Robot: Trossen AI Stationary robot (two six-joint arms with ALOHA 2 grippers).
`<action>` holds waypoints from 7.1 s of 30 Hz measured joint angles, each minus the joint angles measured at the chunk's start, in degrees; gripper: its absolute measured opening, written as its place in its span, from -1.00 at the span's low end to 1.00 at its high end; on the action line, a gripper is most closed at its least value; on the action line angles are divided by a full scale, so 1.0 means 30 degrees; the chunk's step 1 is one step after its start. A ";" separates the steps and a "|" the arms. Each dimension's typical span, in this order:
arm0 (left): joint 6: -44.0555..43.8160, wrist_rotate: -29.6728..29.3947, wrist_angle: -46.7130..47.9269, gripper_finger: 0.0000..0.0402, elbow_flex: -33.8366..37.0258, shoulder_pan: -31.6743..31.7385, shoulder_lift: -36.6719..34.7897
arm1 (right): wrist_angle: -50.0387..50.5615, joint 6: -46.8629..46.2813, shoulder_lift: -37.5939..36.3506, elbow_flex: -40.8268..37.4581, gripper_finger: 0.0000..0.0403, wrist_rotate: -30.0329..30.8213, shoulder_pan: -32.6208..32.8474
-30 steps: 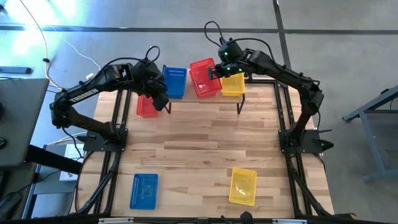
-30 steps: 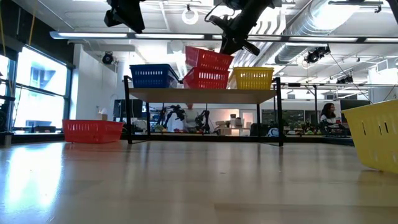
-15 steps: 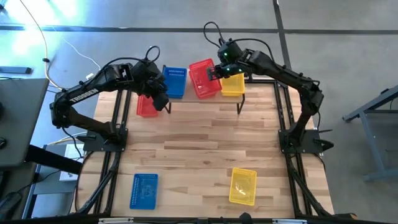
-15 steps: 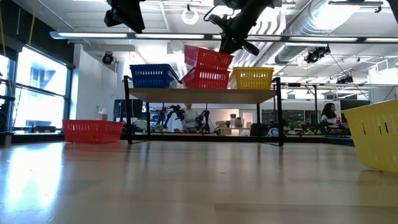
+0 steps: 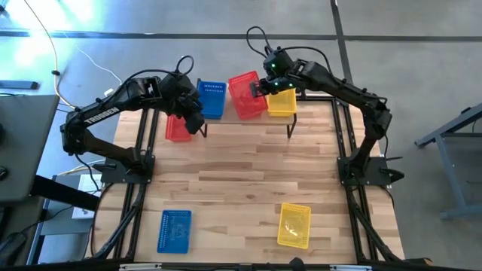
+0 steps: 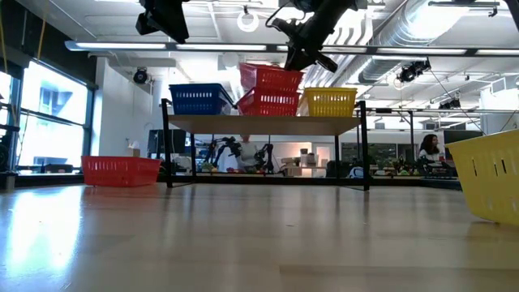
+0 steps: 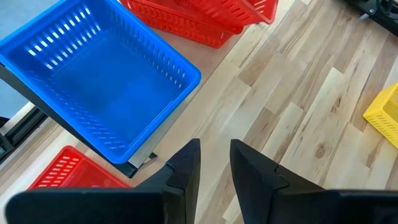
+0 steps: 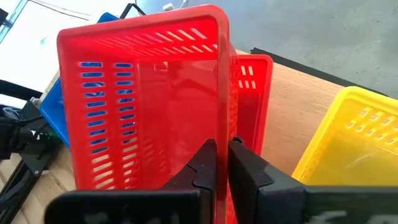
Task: Stack baskets on shelf by color
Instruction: Stack the bottom red basket into the other red basket on the shelf, then stack the yellow basket into the other yellow baskets on the shelf
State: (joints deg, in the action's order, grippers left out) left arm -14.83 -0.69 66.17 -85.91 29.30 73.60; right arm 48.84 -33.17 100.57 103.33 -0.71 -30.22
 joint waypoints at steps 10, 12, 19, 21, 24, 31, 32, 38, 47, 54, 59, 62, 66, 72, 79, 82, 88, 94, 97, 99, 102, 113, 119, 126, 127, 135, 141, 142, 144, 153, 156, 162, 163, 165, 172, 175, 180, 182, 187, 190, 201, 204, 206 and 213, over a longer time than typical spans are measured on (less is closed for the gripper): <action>0.0001 0.0000 -0.0007 -0.61 0.0000 0.0000 0.0000 | 0.0000 -0.0143 0.0000 0.0000 -0.77 0.0100 0.0087; 0.0007 0.0000 -0.0007 -0.61 0.0000 0.0000 0.0000 | -0.0007 -0.0146 0.0000 0.0000 -0.69 0.0264 0.0087; 0.0007 0.0000 -0.0007 -0.61 0.0000 0.0000 0.0000 | -0.0303 0.0222 0.0000 0.0000 -0.54 0.0306 0.0080; 0.0007 0.0000 -0.0007 -0.61 0.0000 0.0000 0.0000 | -0.0355 0.0630 0.0000 0.0000 -0.53 0.0307 0.0080; 0.0000 0.0000 -0.0007 -0.61 0.0000 0.0000 0.0000 | -0.0138 0.1270 0.0000 0.0095 -0.53 0.0301 0.0148; 0.0007 0.0000 -0.0007 -0.61 0.0000 0.0000 0.0000 | 0.1833 0.1088 -0.0007 0.0099 -0.53 0.2247 0.0612; 0.0007 0.0000 -0.0007 -0.61 0.0000 0.0000 0.0000 | 0.1864 0.1069 -0.0007 0.0014 -0.53 0.2593 0.0694; 0.0007 0.0000 -0.0007 -0.61 0.0000 -0.0002 0.0007 | 0.1583 0.0714 -0.0012 -0.0044 -0.53 0.3273 0.1088; 0.0028 0.0000 0.0095 -0.61 0.0000 -0.0007 0.0000 | 0.1810 0.3177 -0.0015 -0.0044 -0.53 0.3019 0.2763; 0.0510 0.0007 0.0096 -0.61 0.0000 -0.0002 0.0000 | 0.1803 1.1500 -0.0015 -0.0044 -0.53 0.2656 0.4057; 0.0510 0.0005 0.0102 -0.61 0.0000 -0.0007 0.0000 | 0.2178 1.5823 -0.0015 -0.0044 -0.53 0.2681 0.4495; 0.0510 0.0007 0.0102 -0.61 0.0000 -0.0007 0.0000 | 0.2302 1.7571 0.0079 -0.0041 -0.53 0.2515 0.4524; 0.0510 0.0007 0.0103 -0.61 0.0000 -0.0007 0.0000 | 0.2441 1.8661 0.0539 -0.0036 -0.53 0.2557 0.4524; 0.0510 0.0007 0.0102 -0.61 0.0000 -0.0007 0.0000 | 0.2496 1.9266 0.1413 -0.0036 -0.53 0.3591 0.4530; 0.0512 0.0007 0.0097 -0.61 0.0000 -0.0007 0.0000 | 0.2517 1.9282 0.1704 -0.0044 -0.53 0.4201 0.4517; 0.0510 0.0007 0.0072 -0.61 0.0000 -0.0007 0.0000 | 0.2235 1.9249 0.1887 -0.0036 -0.53 0.4064 0.4524; 0.0510 0.0000 0.0015 -0.61 0.0000 -0.0007 0.0000 | 0.1418 1.9222 0.2266 -0.0041 -0.53 0.4094 0.4713; 0.0510 0.0000 0.0007 -0.61 0.0000 -0.0007 0.0000 | 0.0527 1.8967 0.2443 -0.0044 -0.53 0.3704 0.4769; 0.0510 0.0000 0.0007 -0.61 0.0000 -0.0007 0.0000 | 0.0116 1.8724 0.2484 -0.0044 -0.53 0.3322 0.4750; 0.0510 0.0006 0.0007 -0.61 0.0000 -0.0007 0.0000 | -0.0429 1.8627 0.2479 -0.0044 -0.53 0.2986 0.4750; 0.0510 0.0000 0.0007 -0.61 0.0000 -0.0007 0.0000 | -0.0820 1.8367 0.2484 -0.0044 -0.53 0.2825 0.4758; 0.0503 0.0000 -0.0007 -0.61 0.0000 -0.0007 0.0000 | -0.1268 1.7914 0.2510 -0.0044 -0.53 0.2535 0.4758; 0.0488 0.0000 -0.0007 -0.61 0.0000 -0.0007 0.0000 | -0.1220 1.7864 0.2769 -0.0044 -0.53 0.2118 0.4814; 0.0474 0.0000 -0.0007 -0.61 0.0000 -0.0007 0.0000 | -0.2120 1.7637 0.2835 -0.0044 -0.53 0.1662 0.4845; 0.0474 0.0000 -0.0015 -0.61 0.0000 -0.0005 0.0000 | -0.2301 1.7636 0.2915 -0.0041 -0.53 0.1451 0.4845; 0.0503 -0.0015 -0.0015 -0.61 0.0000 -0.0007 0.0000 | -0.2877 1.7551 0.3310 -0.0044 -0.53 0.1196 0.4845; 0.0503 -0.0058 -0.0015 -0.61 0.0000 0.0000 0.0000 | -0.3560 1.7551 0.3366 -0.0044 -0.53 0.0584 0.4845; 0.0503 -0.0058 -0.0015 -0.61 0.0000 -0.0006 0.0000 | -0.3479 1.7547 0.3366 -0.0044 -0.53 0.0698 0.4845; 0.0503 -0.0061 -0.0015 -0.61 0.0000 -0.0004 0.0000 | -0.3427 1.7501 0.3366 -0.0044 -0.53 0.0924 0.4845; 0.0510 -0.0063 -0.0015 -0.61 0.0000 0.0000 0.0000 | -0.0007 1.5499 0.3337 0.1973 -0.53 0.2317 0.4889; 0.0574 -0.0066 0.0019 -0.61 0.0000 -0.0002 0.0000 | 0.1677 1.4247 0.3337 0.2990 -0.53 0.2223 0.4986; 0.1464 -0.0066 0.0153 -0.61 0.0000 -0.0196 0.0000 | 0.4895 1.2370 0.3303 0.3971 -0.53 0.2145 0.6097; 0.1488 -0.0066 0.0153 -0.61 0.0000 -0.0268 0.0000 | 0.5512 1.2062 0.3259 0.3956 -0.53 0.2145 0.6342; 0.1523 -0.0066 0.0153 -0.61 0.0000 -0.0366 0.0000 | 0.6490 1.1412 0.3228 0.3891 -0.53 0.2242 0.6854; 0.2164 -0.0233 0.0215 -0.61 0.0000 -0.0393 0.0000 | 0.9756 0.9216 0.3220 0.3883 -0.53 0.3542 0.8769; 0.2171 -0.0615 0.0330 -0.61 0.0000 -0.0393 0.0000 | 1.0951 0.8304 0.3220 0.3883 -0.53 0.4053 0.9687; 0.2171 -0.0707 0.0793 -0.61 0.0000 -0.0393 0.0000 | 1.2872 0.6692 0.3213 0.3869 -0.53 0.4991 1.0978; 0.2171 -0.0713 0.0966 -0.61 0.0000 -0.0393 0.0000 | 1.3360 0.6050 0.3206 0.3869 -0.53 0.5169 1.1408; 0.2171 -0.0837 0.1035 -0.61 0.0000 -0.0393 0.0000 | 1.3682 0.4619 0.2966 0.3433 -0.53 0.5124 1.2640; 0.2171 -0.0841 0.1215 -0.61 0.0000 -0.0401 0.0000 | 1.3722 0.3074 0.2229 0.1935 -0.53 0.4967 1.3460; 0.1277 -0.0488 0.1370 -0.61 0.0000 -0.1181 -0.0007 | 1.0041 -0.3833 -0.1913 -0.3827 -0.53 0.2586 1.7368; 0.0421 -0.0488 0.1372 -0.61 0.0000 -0.1565 -0.0007 | 0.8694 -0.5125 -0.2418 -0.4788 -0.53 0.1936 1.8555; -0.0231 -0.0484 0.1422 -0.61 0.0000 -0.1884 -0.0007 | 0.7809 -0.5808 -0.2543 -0.5132 -0.53 0.1459 1.9413; -0.2944 -0.0368 0.1572 -0.61 0.0000 -0.3315 -0.0007 | 0.5766 -0.7490 -0.2562 -0.5708 -0.53 0.1321 2.2341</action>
State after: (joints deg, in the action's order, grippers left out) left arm -23.66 -1.79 70.89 -85.91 19.36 73.58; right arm 66.14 -55.64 92.89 86.21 3.25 36.81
